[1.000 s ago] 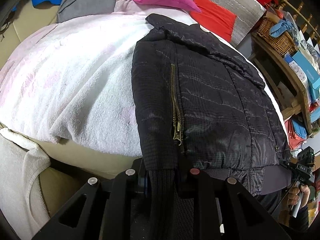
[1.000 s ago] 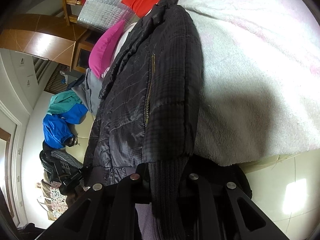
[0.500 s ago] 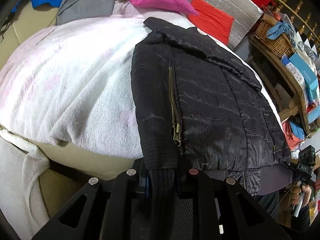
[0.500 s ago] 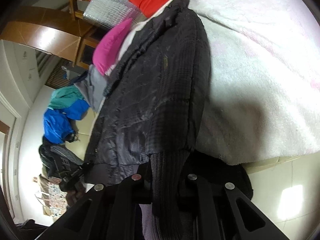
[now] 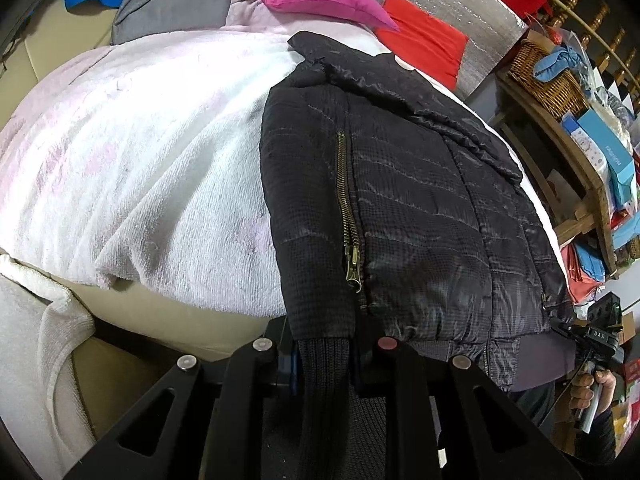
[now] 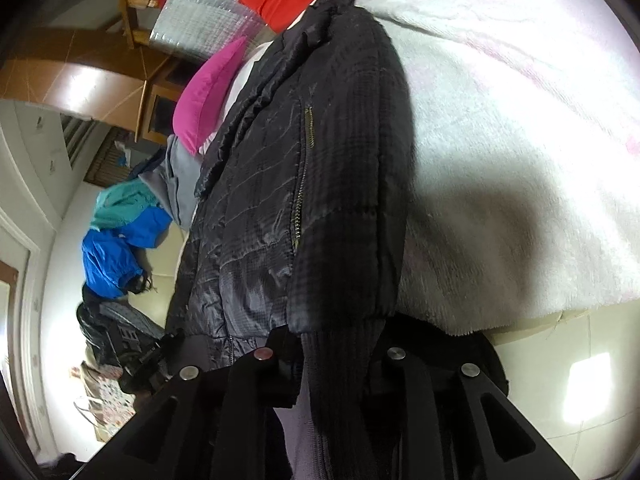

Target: Fold large clothes

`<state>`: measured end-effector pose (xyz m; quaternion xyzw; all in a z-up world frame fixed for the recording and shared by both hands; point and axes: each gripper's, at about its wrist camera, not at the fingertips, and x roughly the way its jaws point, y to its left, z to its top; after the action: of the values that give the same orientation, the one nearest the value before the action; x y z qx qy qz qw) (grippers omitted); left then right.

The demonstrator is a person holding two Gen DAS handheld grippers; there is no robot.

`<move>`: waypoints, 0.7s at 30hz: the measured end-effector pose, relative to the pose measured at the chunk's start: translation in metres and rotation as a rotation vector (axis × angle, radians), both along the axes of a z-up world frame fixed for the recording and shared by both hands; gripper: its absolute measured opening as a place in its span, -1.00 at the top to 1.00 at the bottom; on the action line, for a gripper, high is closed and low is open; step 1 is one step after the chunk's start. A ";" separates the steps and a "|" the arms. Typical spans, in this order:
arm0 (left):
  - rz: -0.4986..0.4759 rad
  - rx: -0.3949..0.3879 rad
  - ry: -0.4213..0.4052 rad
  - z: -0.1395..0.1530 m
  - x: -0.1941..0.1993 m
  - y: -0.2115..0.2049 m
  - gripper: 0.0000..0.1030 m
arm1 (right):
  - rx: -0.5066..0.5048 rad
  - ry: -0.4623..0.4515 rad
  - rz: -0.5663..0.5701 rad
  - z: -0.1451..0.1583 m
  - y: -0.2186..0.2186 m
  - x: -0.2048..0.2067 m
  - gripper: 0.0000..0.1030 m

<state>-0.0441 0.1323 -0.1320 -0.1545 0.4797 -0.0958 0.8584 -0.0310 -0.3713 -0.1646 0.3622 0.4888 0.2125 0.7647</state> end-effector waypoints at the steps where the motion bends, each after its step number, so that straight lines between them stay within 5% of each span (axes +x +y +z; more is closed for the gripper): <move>1: 0.001 0.003 -0.001 0.001 0.000 0.000 0.62 | -0.002 -0.014 0.006 0.003 0.001 -0.001 0.70; 21: 0.008 0.083 -0.135 0.059 -0.004 -0.018 0.65 | 0.182 -0.163 -0.003 0.046 -0.010 -0.002 0.74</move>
<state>-0.0478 0.1140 -0.0726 -0.1138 0.4238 -0.0826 0.8948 -0.0334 -0.3814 -0.1184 0.4125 0.4031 0.2834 0.7662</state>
